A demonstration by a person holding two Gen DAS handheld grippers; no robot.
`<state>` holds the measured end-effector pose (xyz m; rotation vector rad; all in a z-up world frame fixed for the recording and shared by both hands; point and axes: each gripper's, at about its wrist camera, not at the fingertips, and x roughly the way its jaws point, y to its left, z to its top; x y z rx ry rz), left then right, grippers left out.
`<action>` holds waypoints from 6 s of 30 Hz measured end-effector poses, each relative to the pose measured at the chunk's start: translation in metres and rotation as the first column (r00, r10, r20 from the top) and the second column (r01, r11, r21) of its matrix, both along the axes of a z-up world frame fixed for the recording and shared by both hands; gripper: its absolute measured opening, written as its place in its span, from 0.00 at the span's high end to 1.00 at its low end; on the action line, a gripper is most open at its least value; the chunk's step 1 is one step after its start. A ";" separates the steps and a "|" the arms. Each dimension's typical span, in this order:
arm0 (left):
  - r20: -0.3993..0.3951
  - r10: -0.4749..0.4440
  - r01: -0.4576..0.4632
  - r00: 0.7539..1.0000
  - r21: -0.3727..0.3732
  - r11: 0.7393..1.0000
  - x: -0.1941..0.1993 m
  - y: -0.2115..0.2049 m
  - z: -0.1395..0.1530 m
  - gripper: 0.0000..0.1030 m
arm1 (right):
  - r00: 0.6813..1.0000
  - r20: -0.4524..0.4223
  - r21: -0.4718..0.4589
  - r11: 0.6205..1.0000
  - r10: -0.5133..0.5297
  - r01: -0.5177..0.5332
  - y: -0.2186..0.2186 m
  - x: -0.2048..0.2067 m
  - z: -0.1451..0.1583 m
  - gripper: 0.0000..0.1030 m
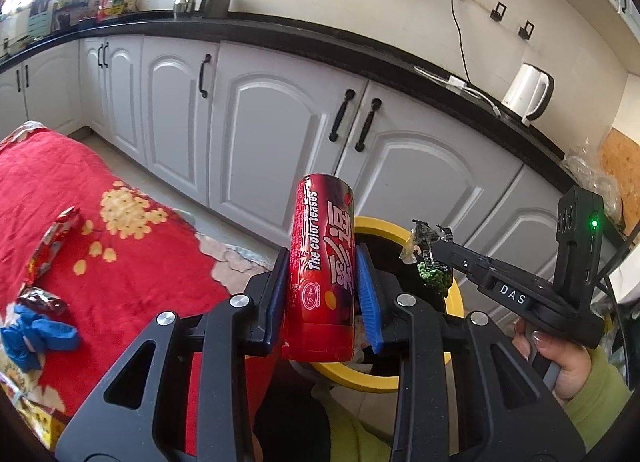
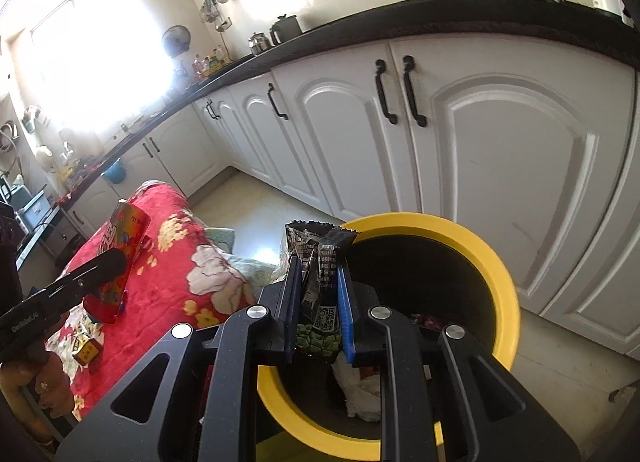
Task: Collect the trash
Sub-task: 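Carry the red can with the left tool while the right tool carries the dark bag over the bin, then open both tools to drop the can and dark bag into the bin, then move both tools back over the blue glove and remaining wrappers, then grasp the blue glove with the left tool while the right tool grasps the brown wrapper, then carry the blue glove with the left tool while the right tool carries the brown wrapper over the bin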
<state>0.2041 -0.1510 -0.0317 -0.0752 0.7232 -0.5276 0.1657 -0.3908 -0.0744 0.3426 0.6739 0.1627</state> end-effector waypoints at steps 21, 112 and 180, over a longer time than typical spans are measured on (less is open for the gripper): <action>-0.112 -0.088 0.094 0.990 0.053 0.994 0.007 -0.060 -0.050 0.76 | 0.994 -0.095 0.022 0.998 -0.056 0.059 -0.040 -0.007 -0.045 0.84; -0.153 0.451 -0.454 0.880 0.010 0.891 -0.016 0.255 -0.040 0.61 | 0.829 -0.073 -0.032 0.830 0.554 -0.557 0.273 0.079 0.015 0.54; -0.045 0.200 -0.202 0.979 -0.034 0.979 -0.036 0.131 0.001 0.97 | 0.927 -0.038 -0.049 0.926 0.374 -0.375 0.144 0.028 0.003 0.83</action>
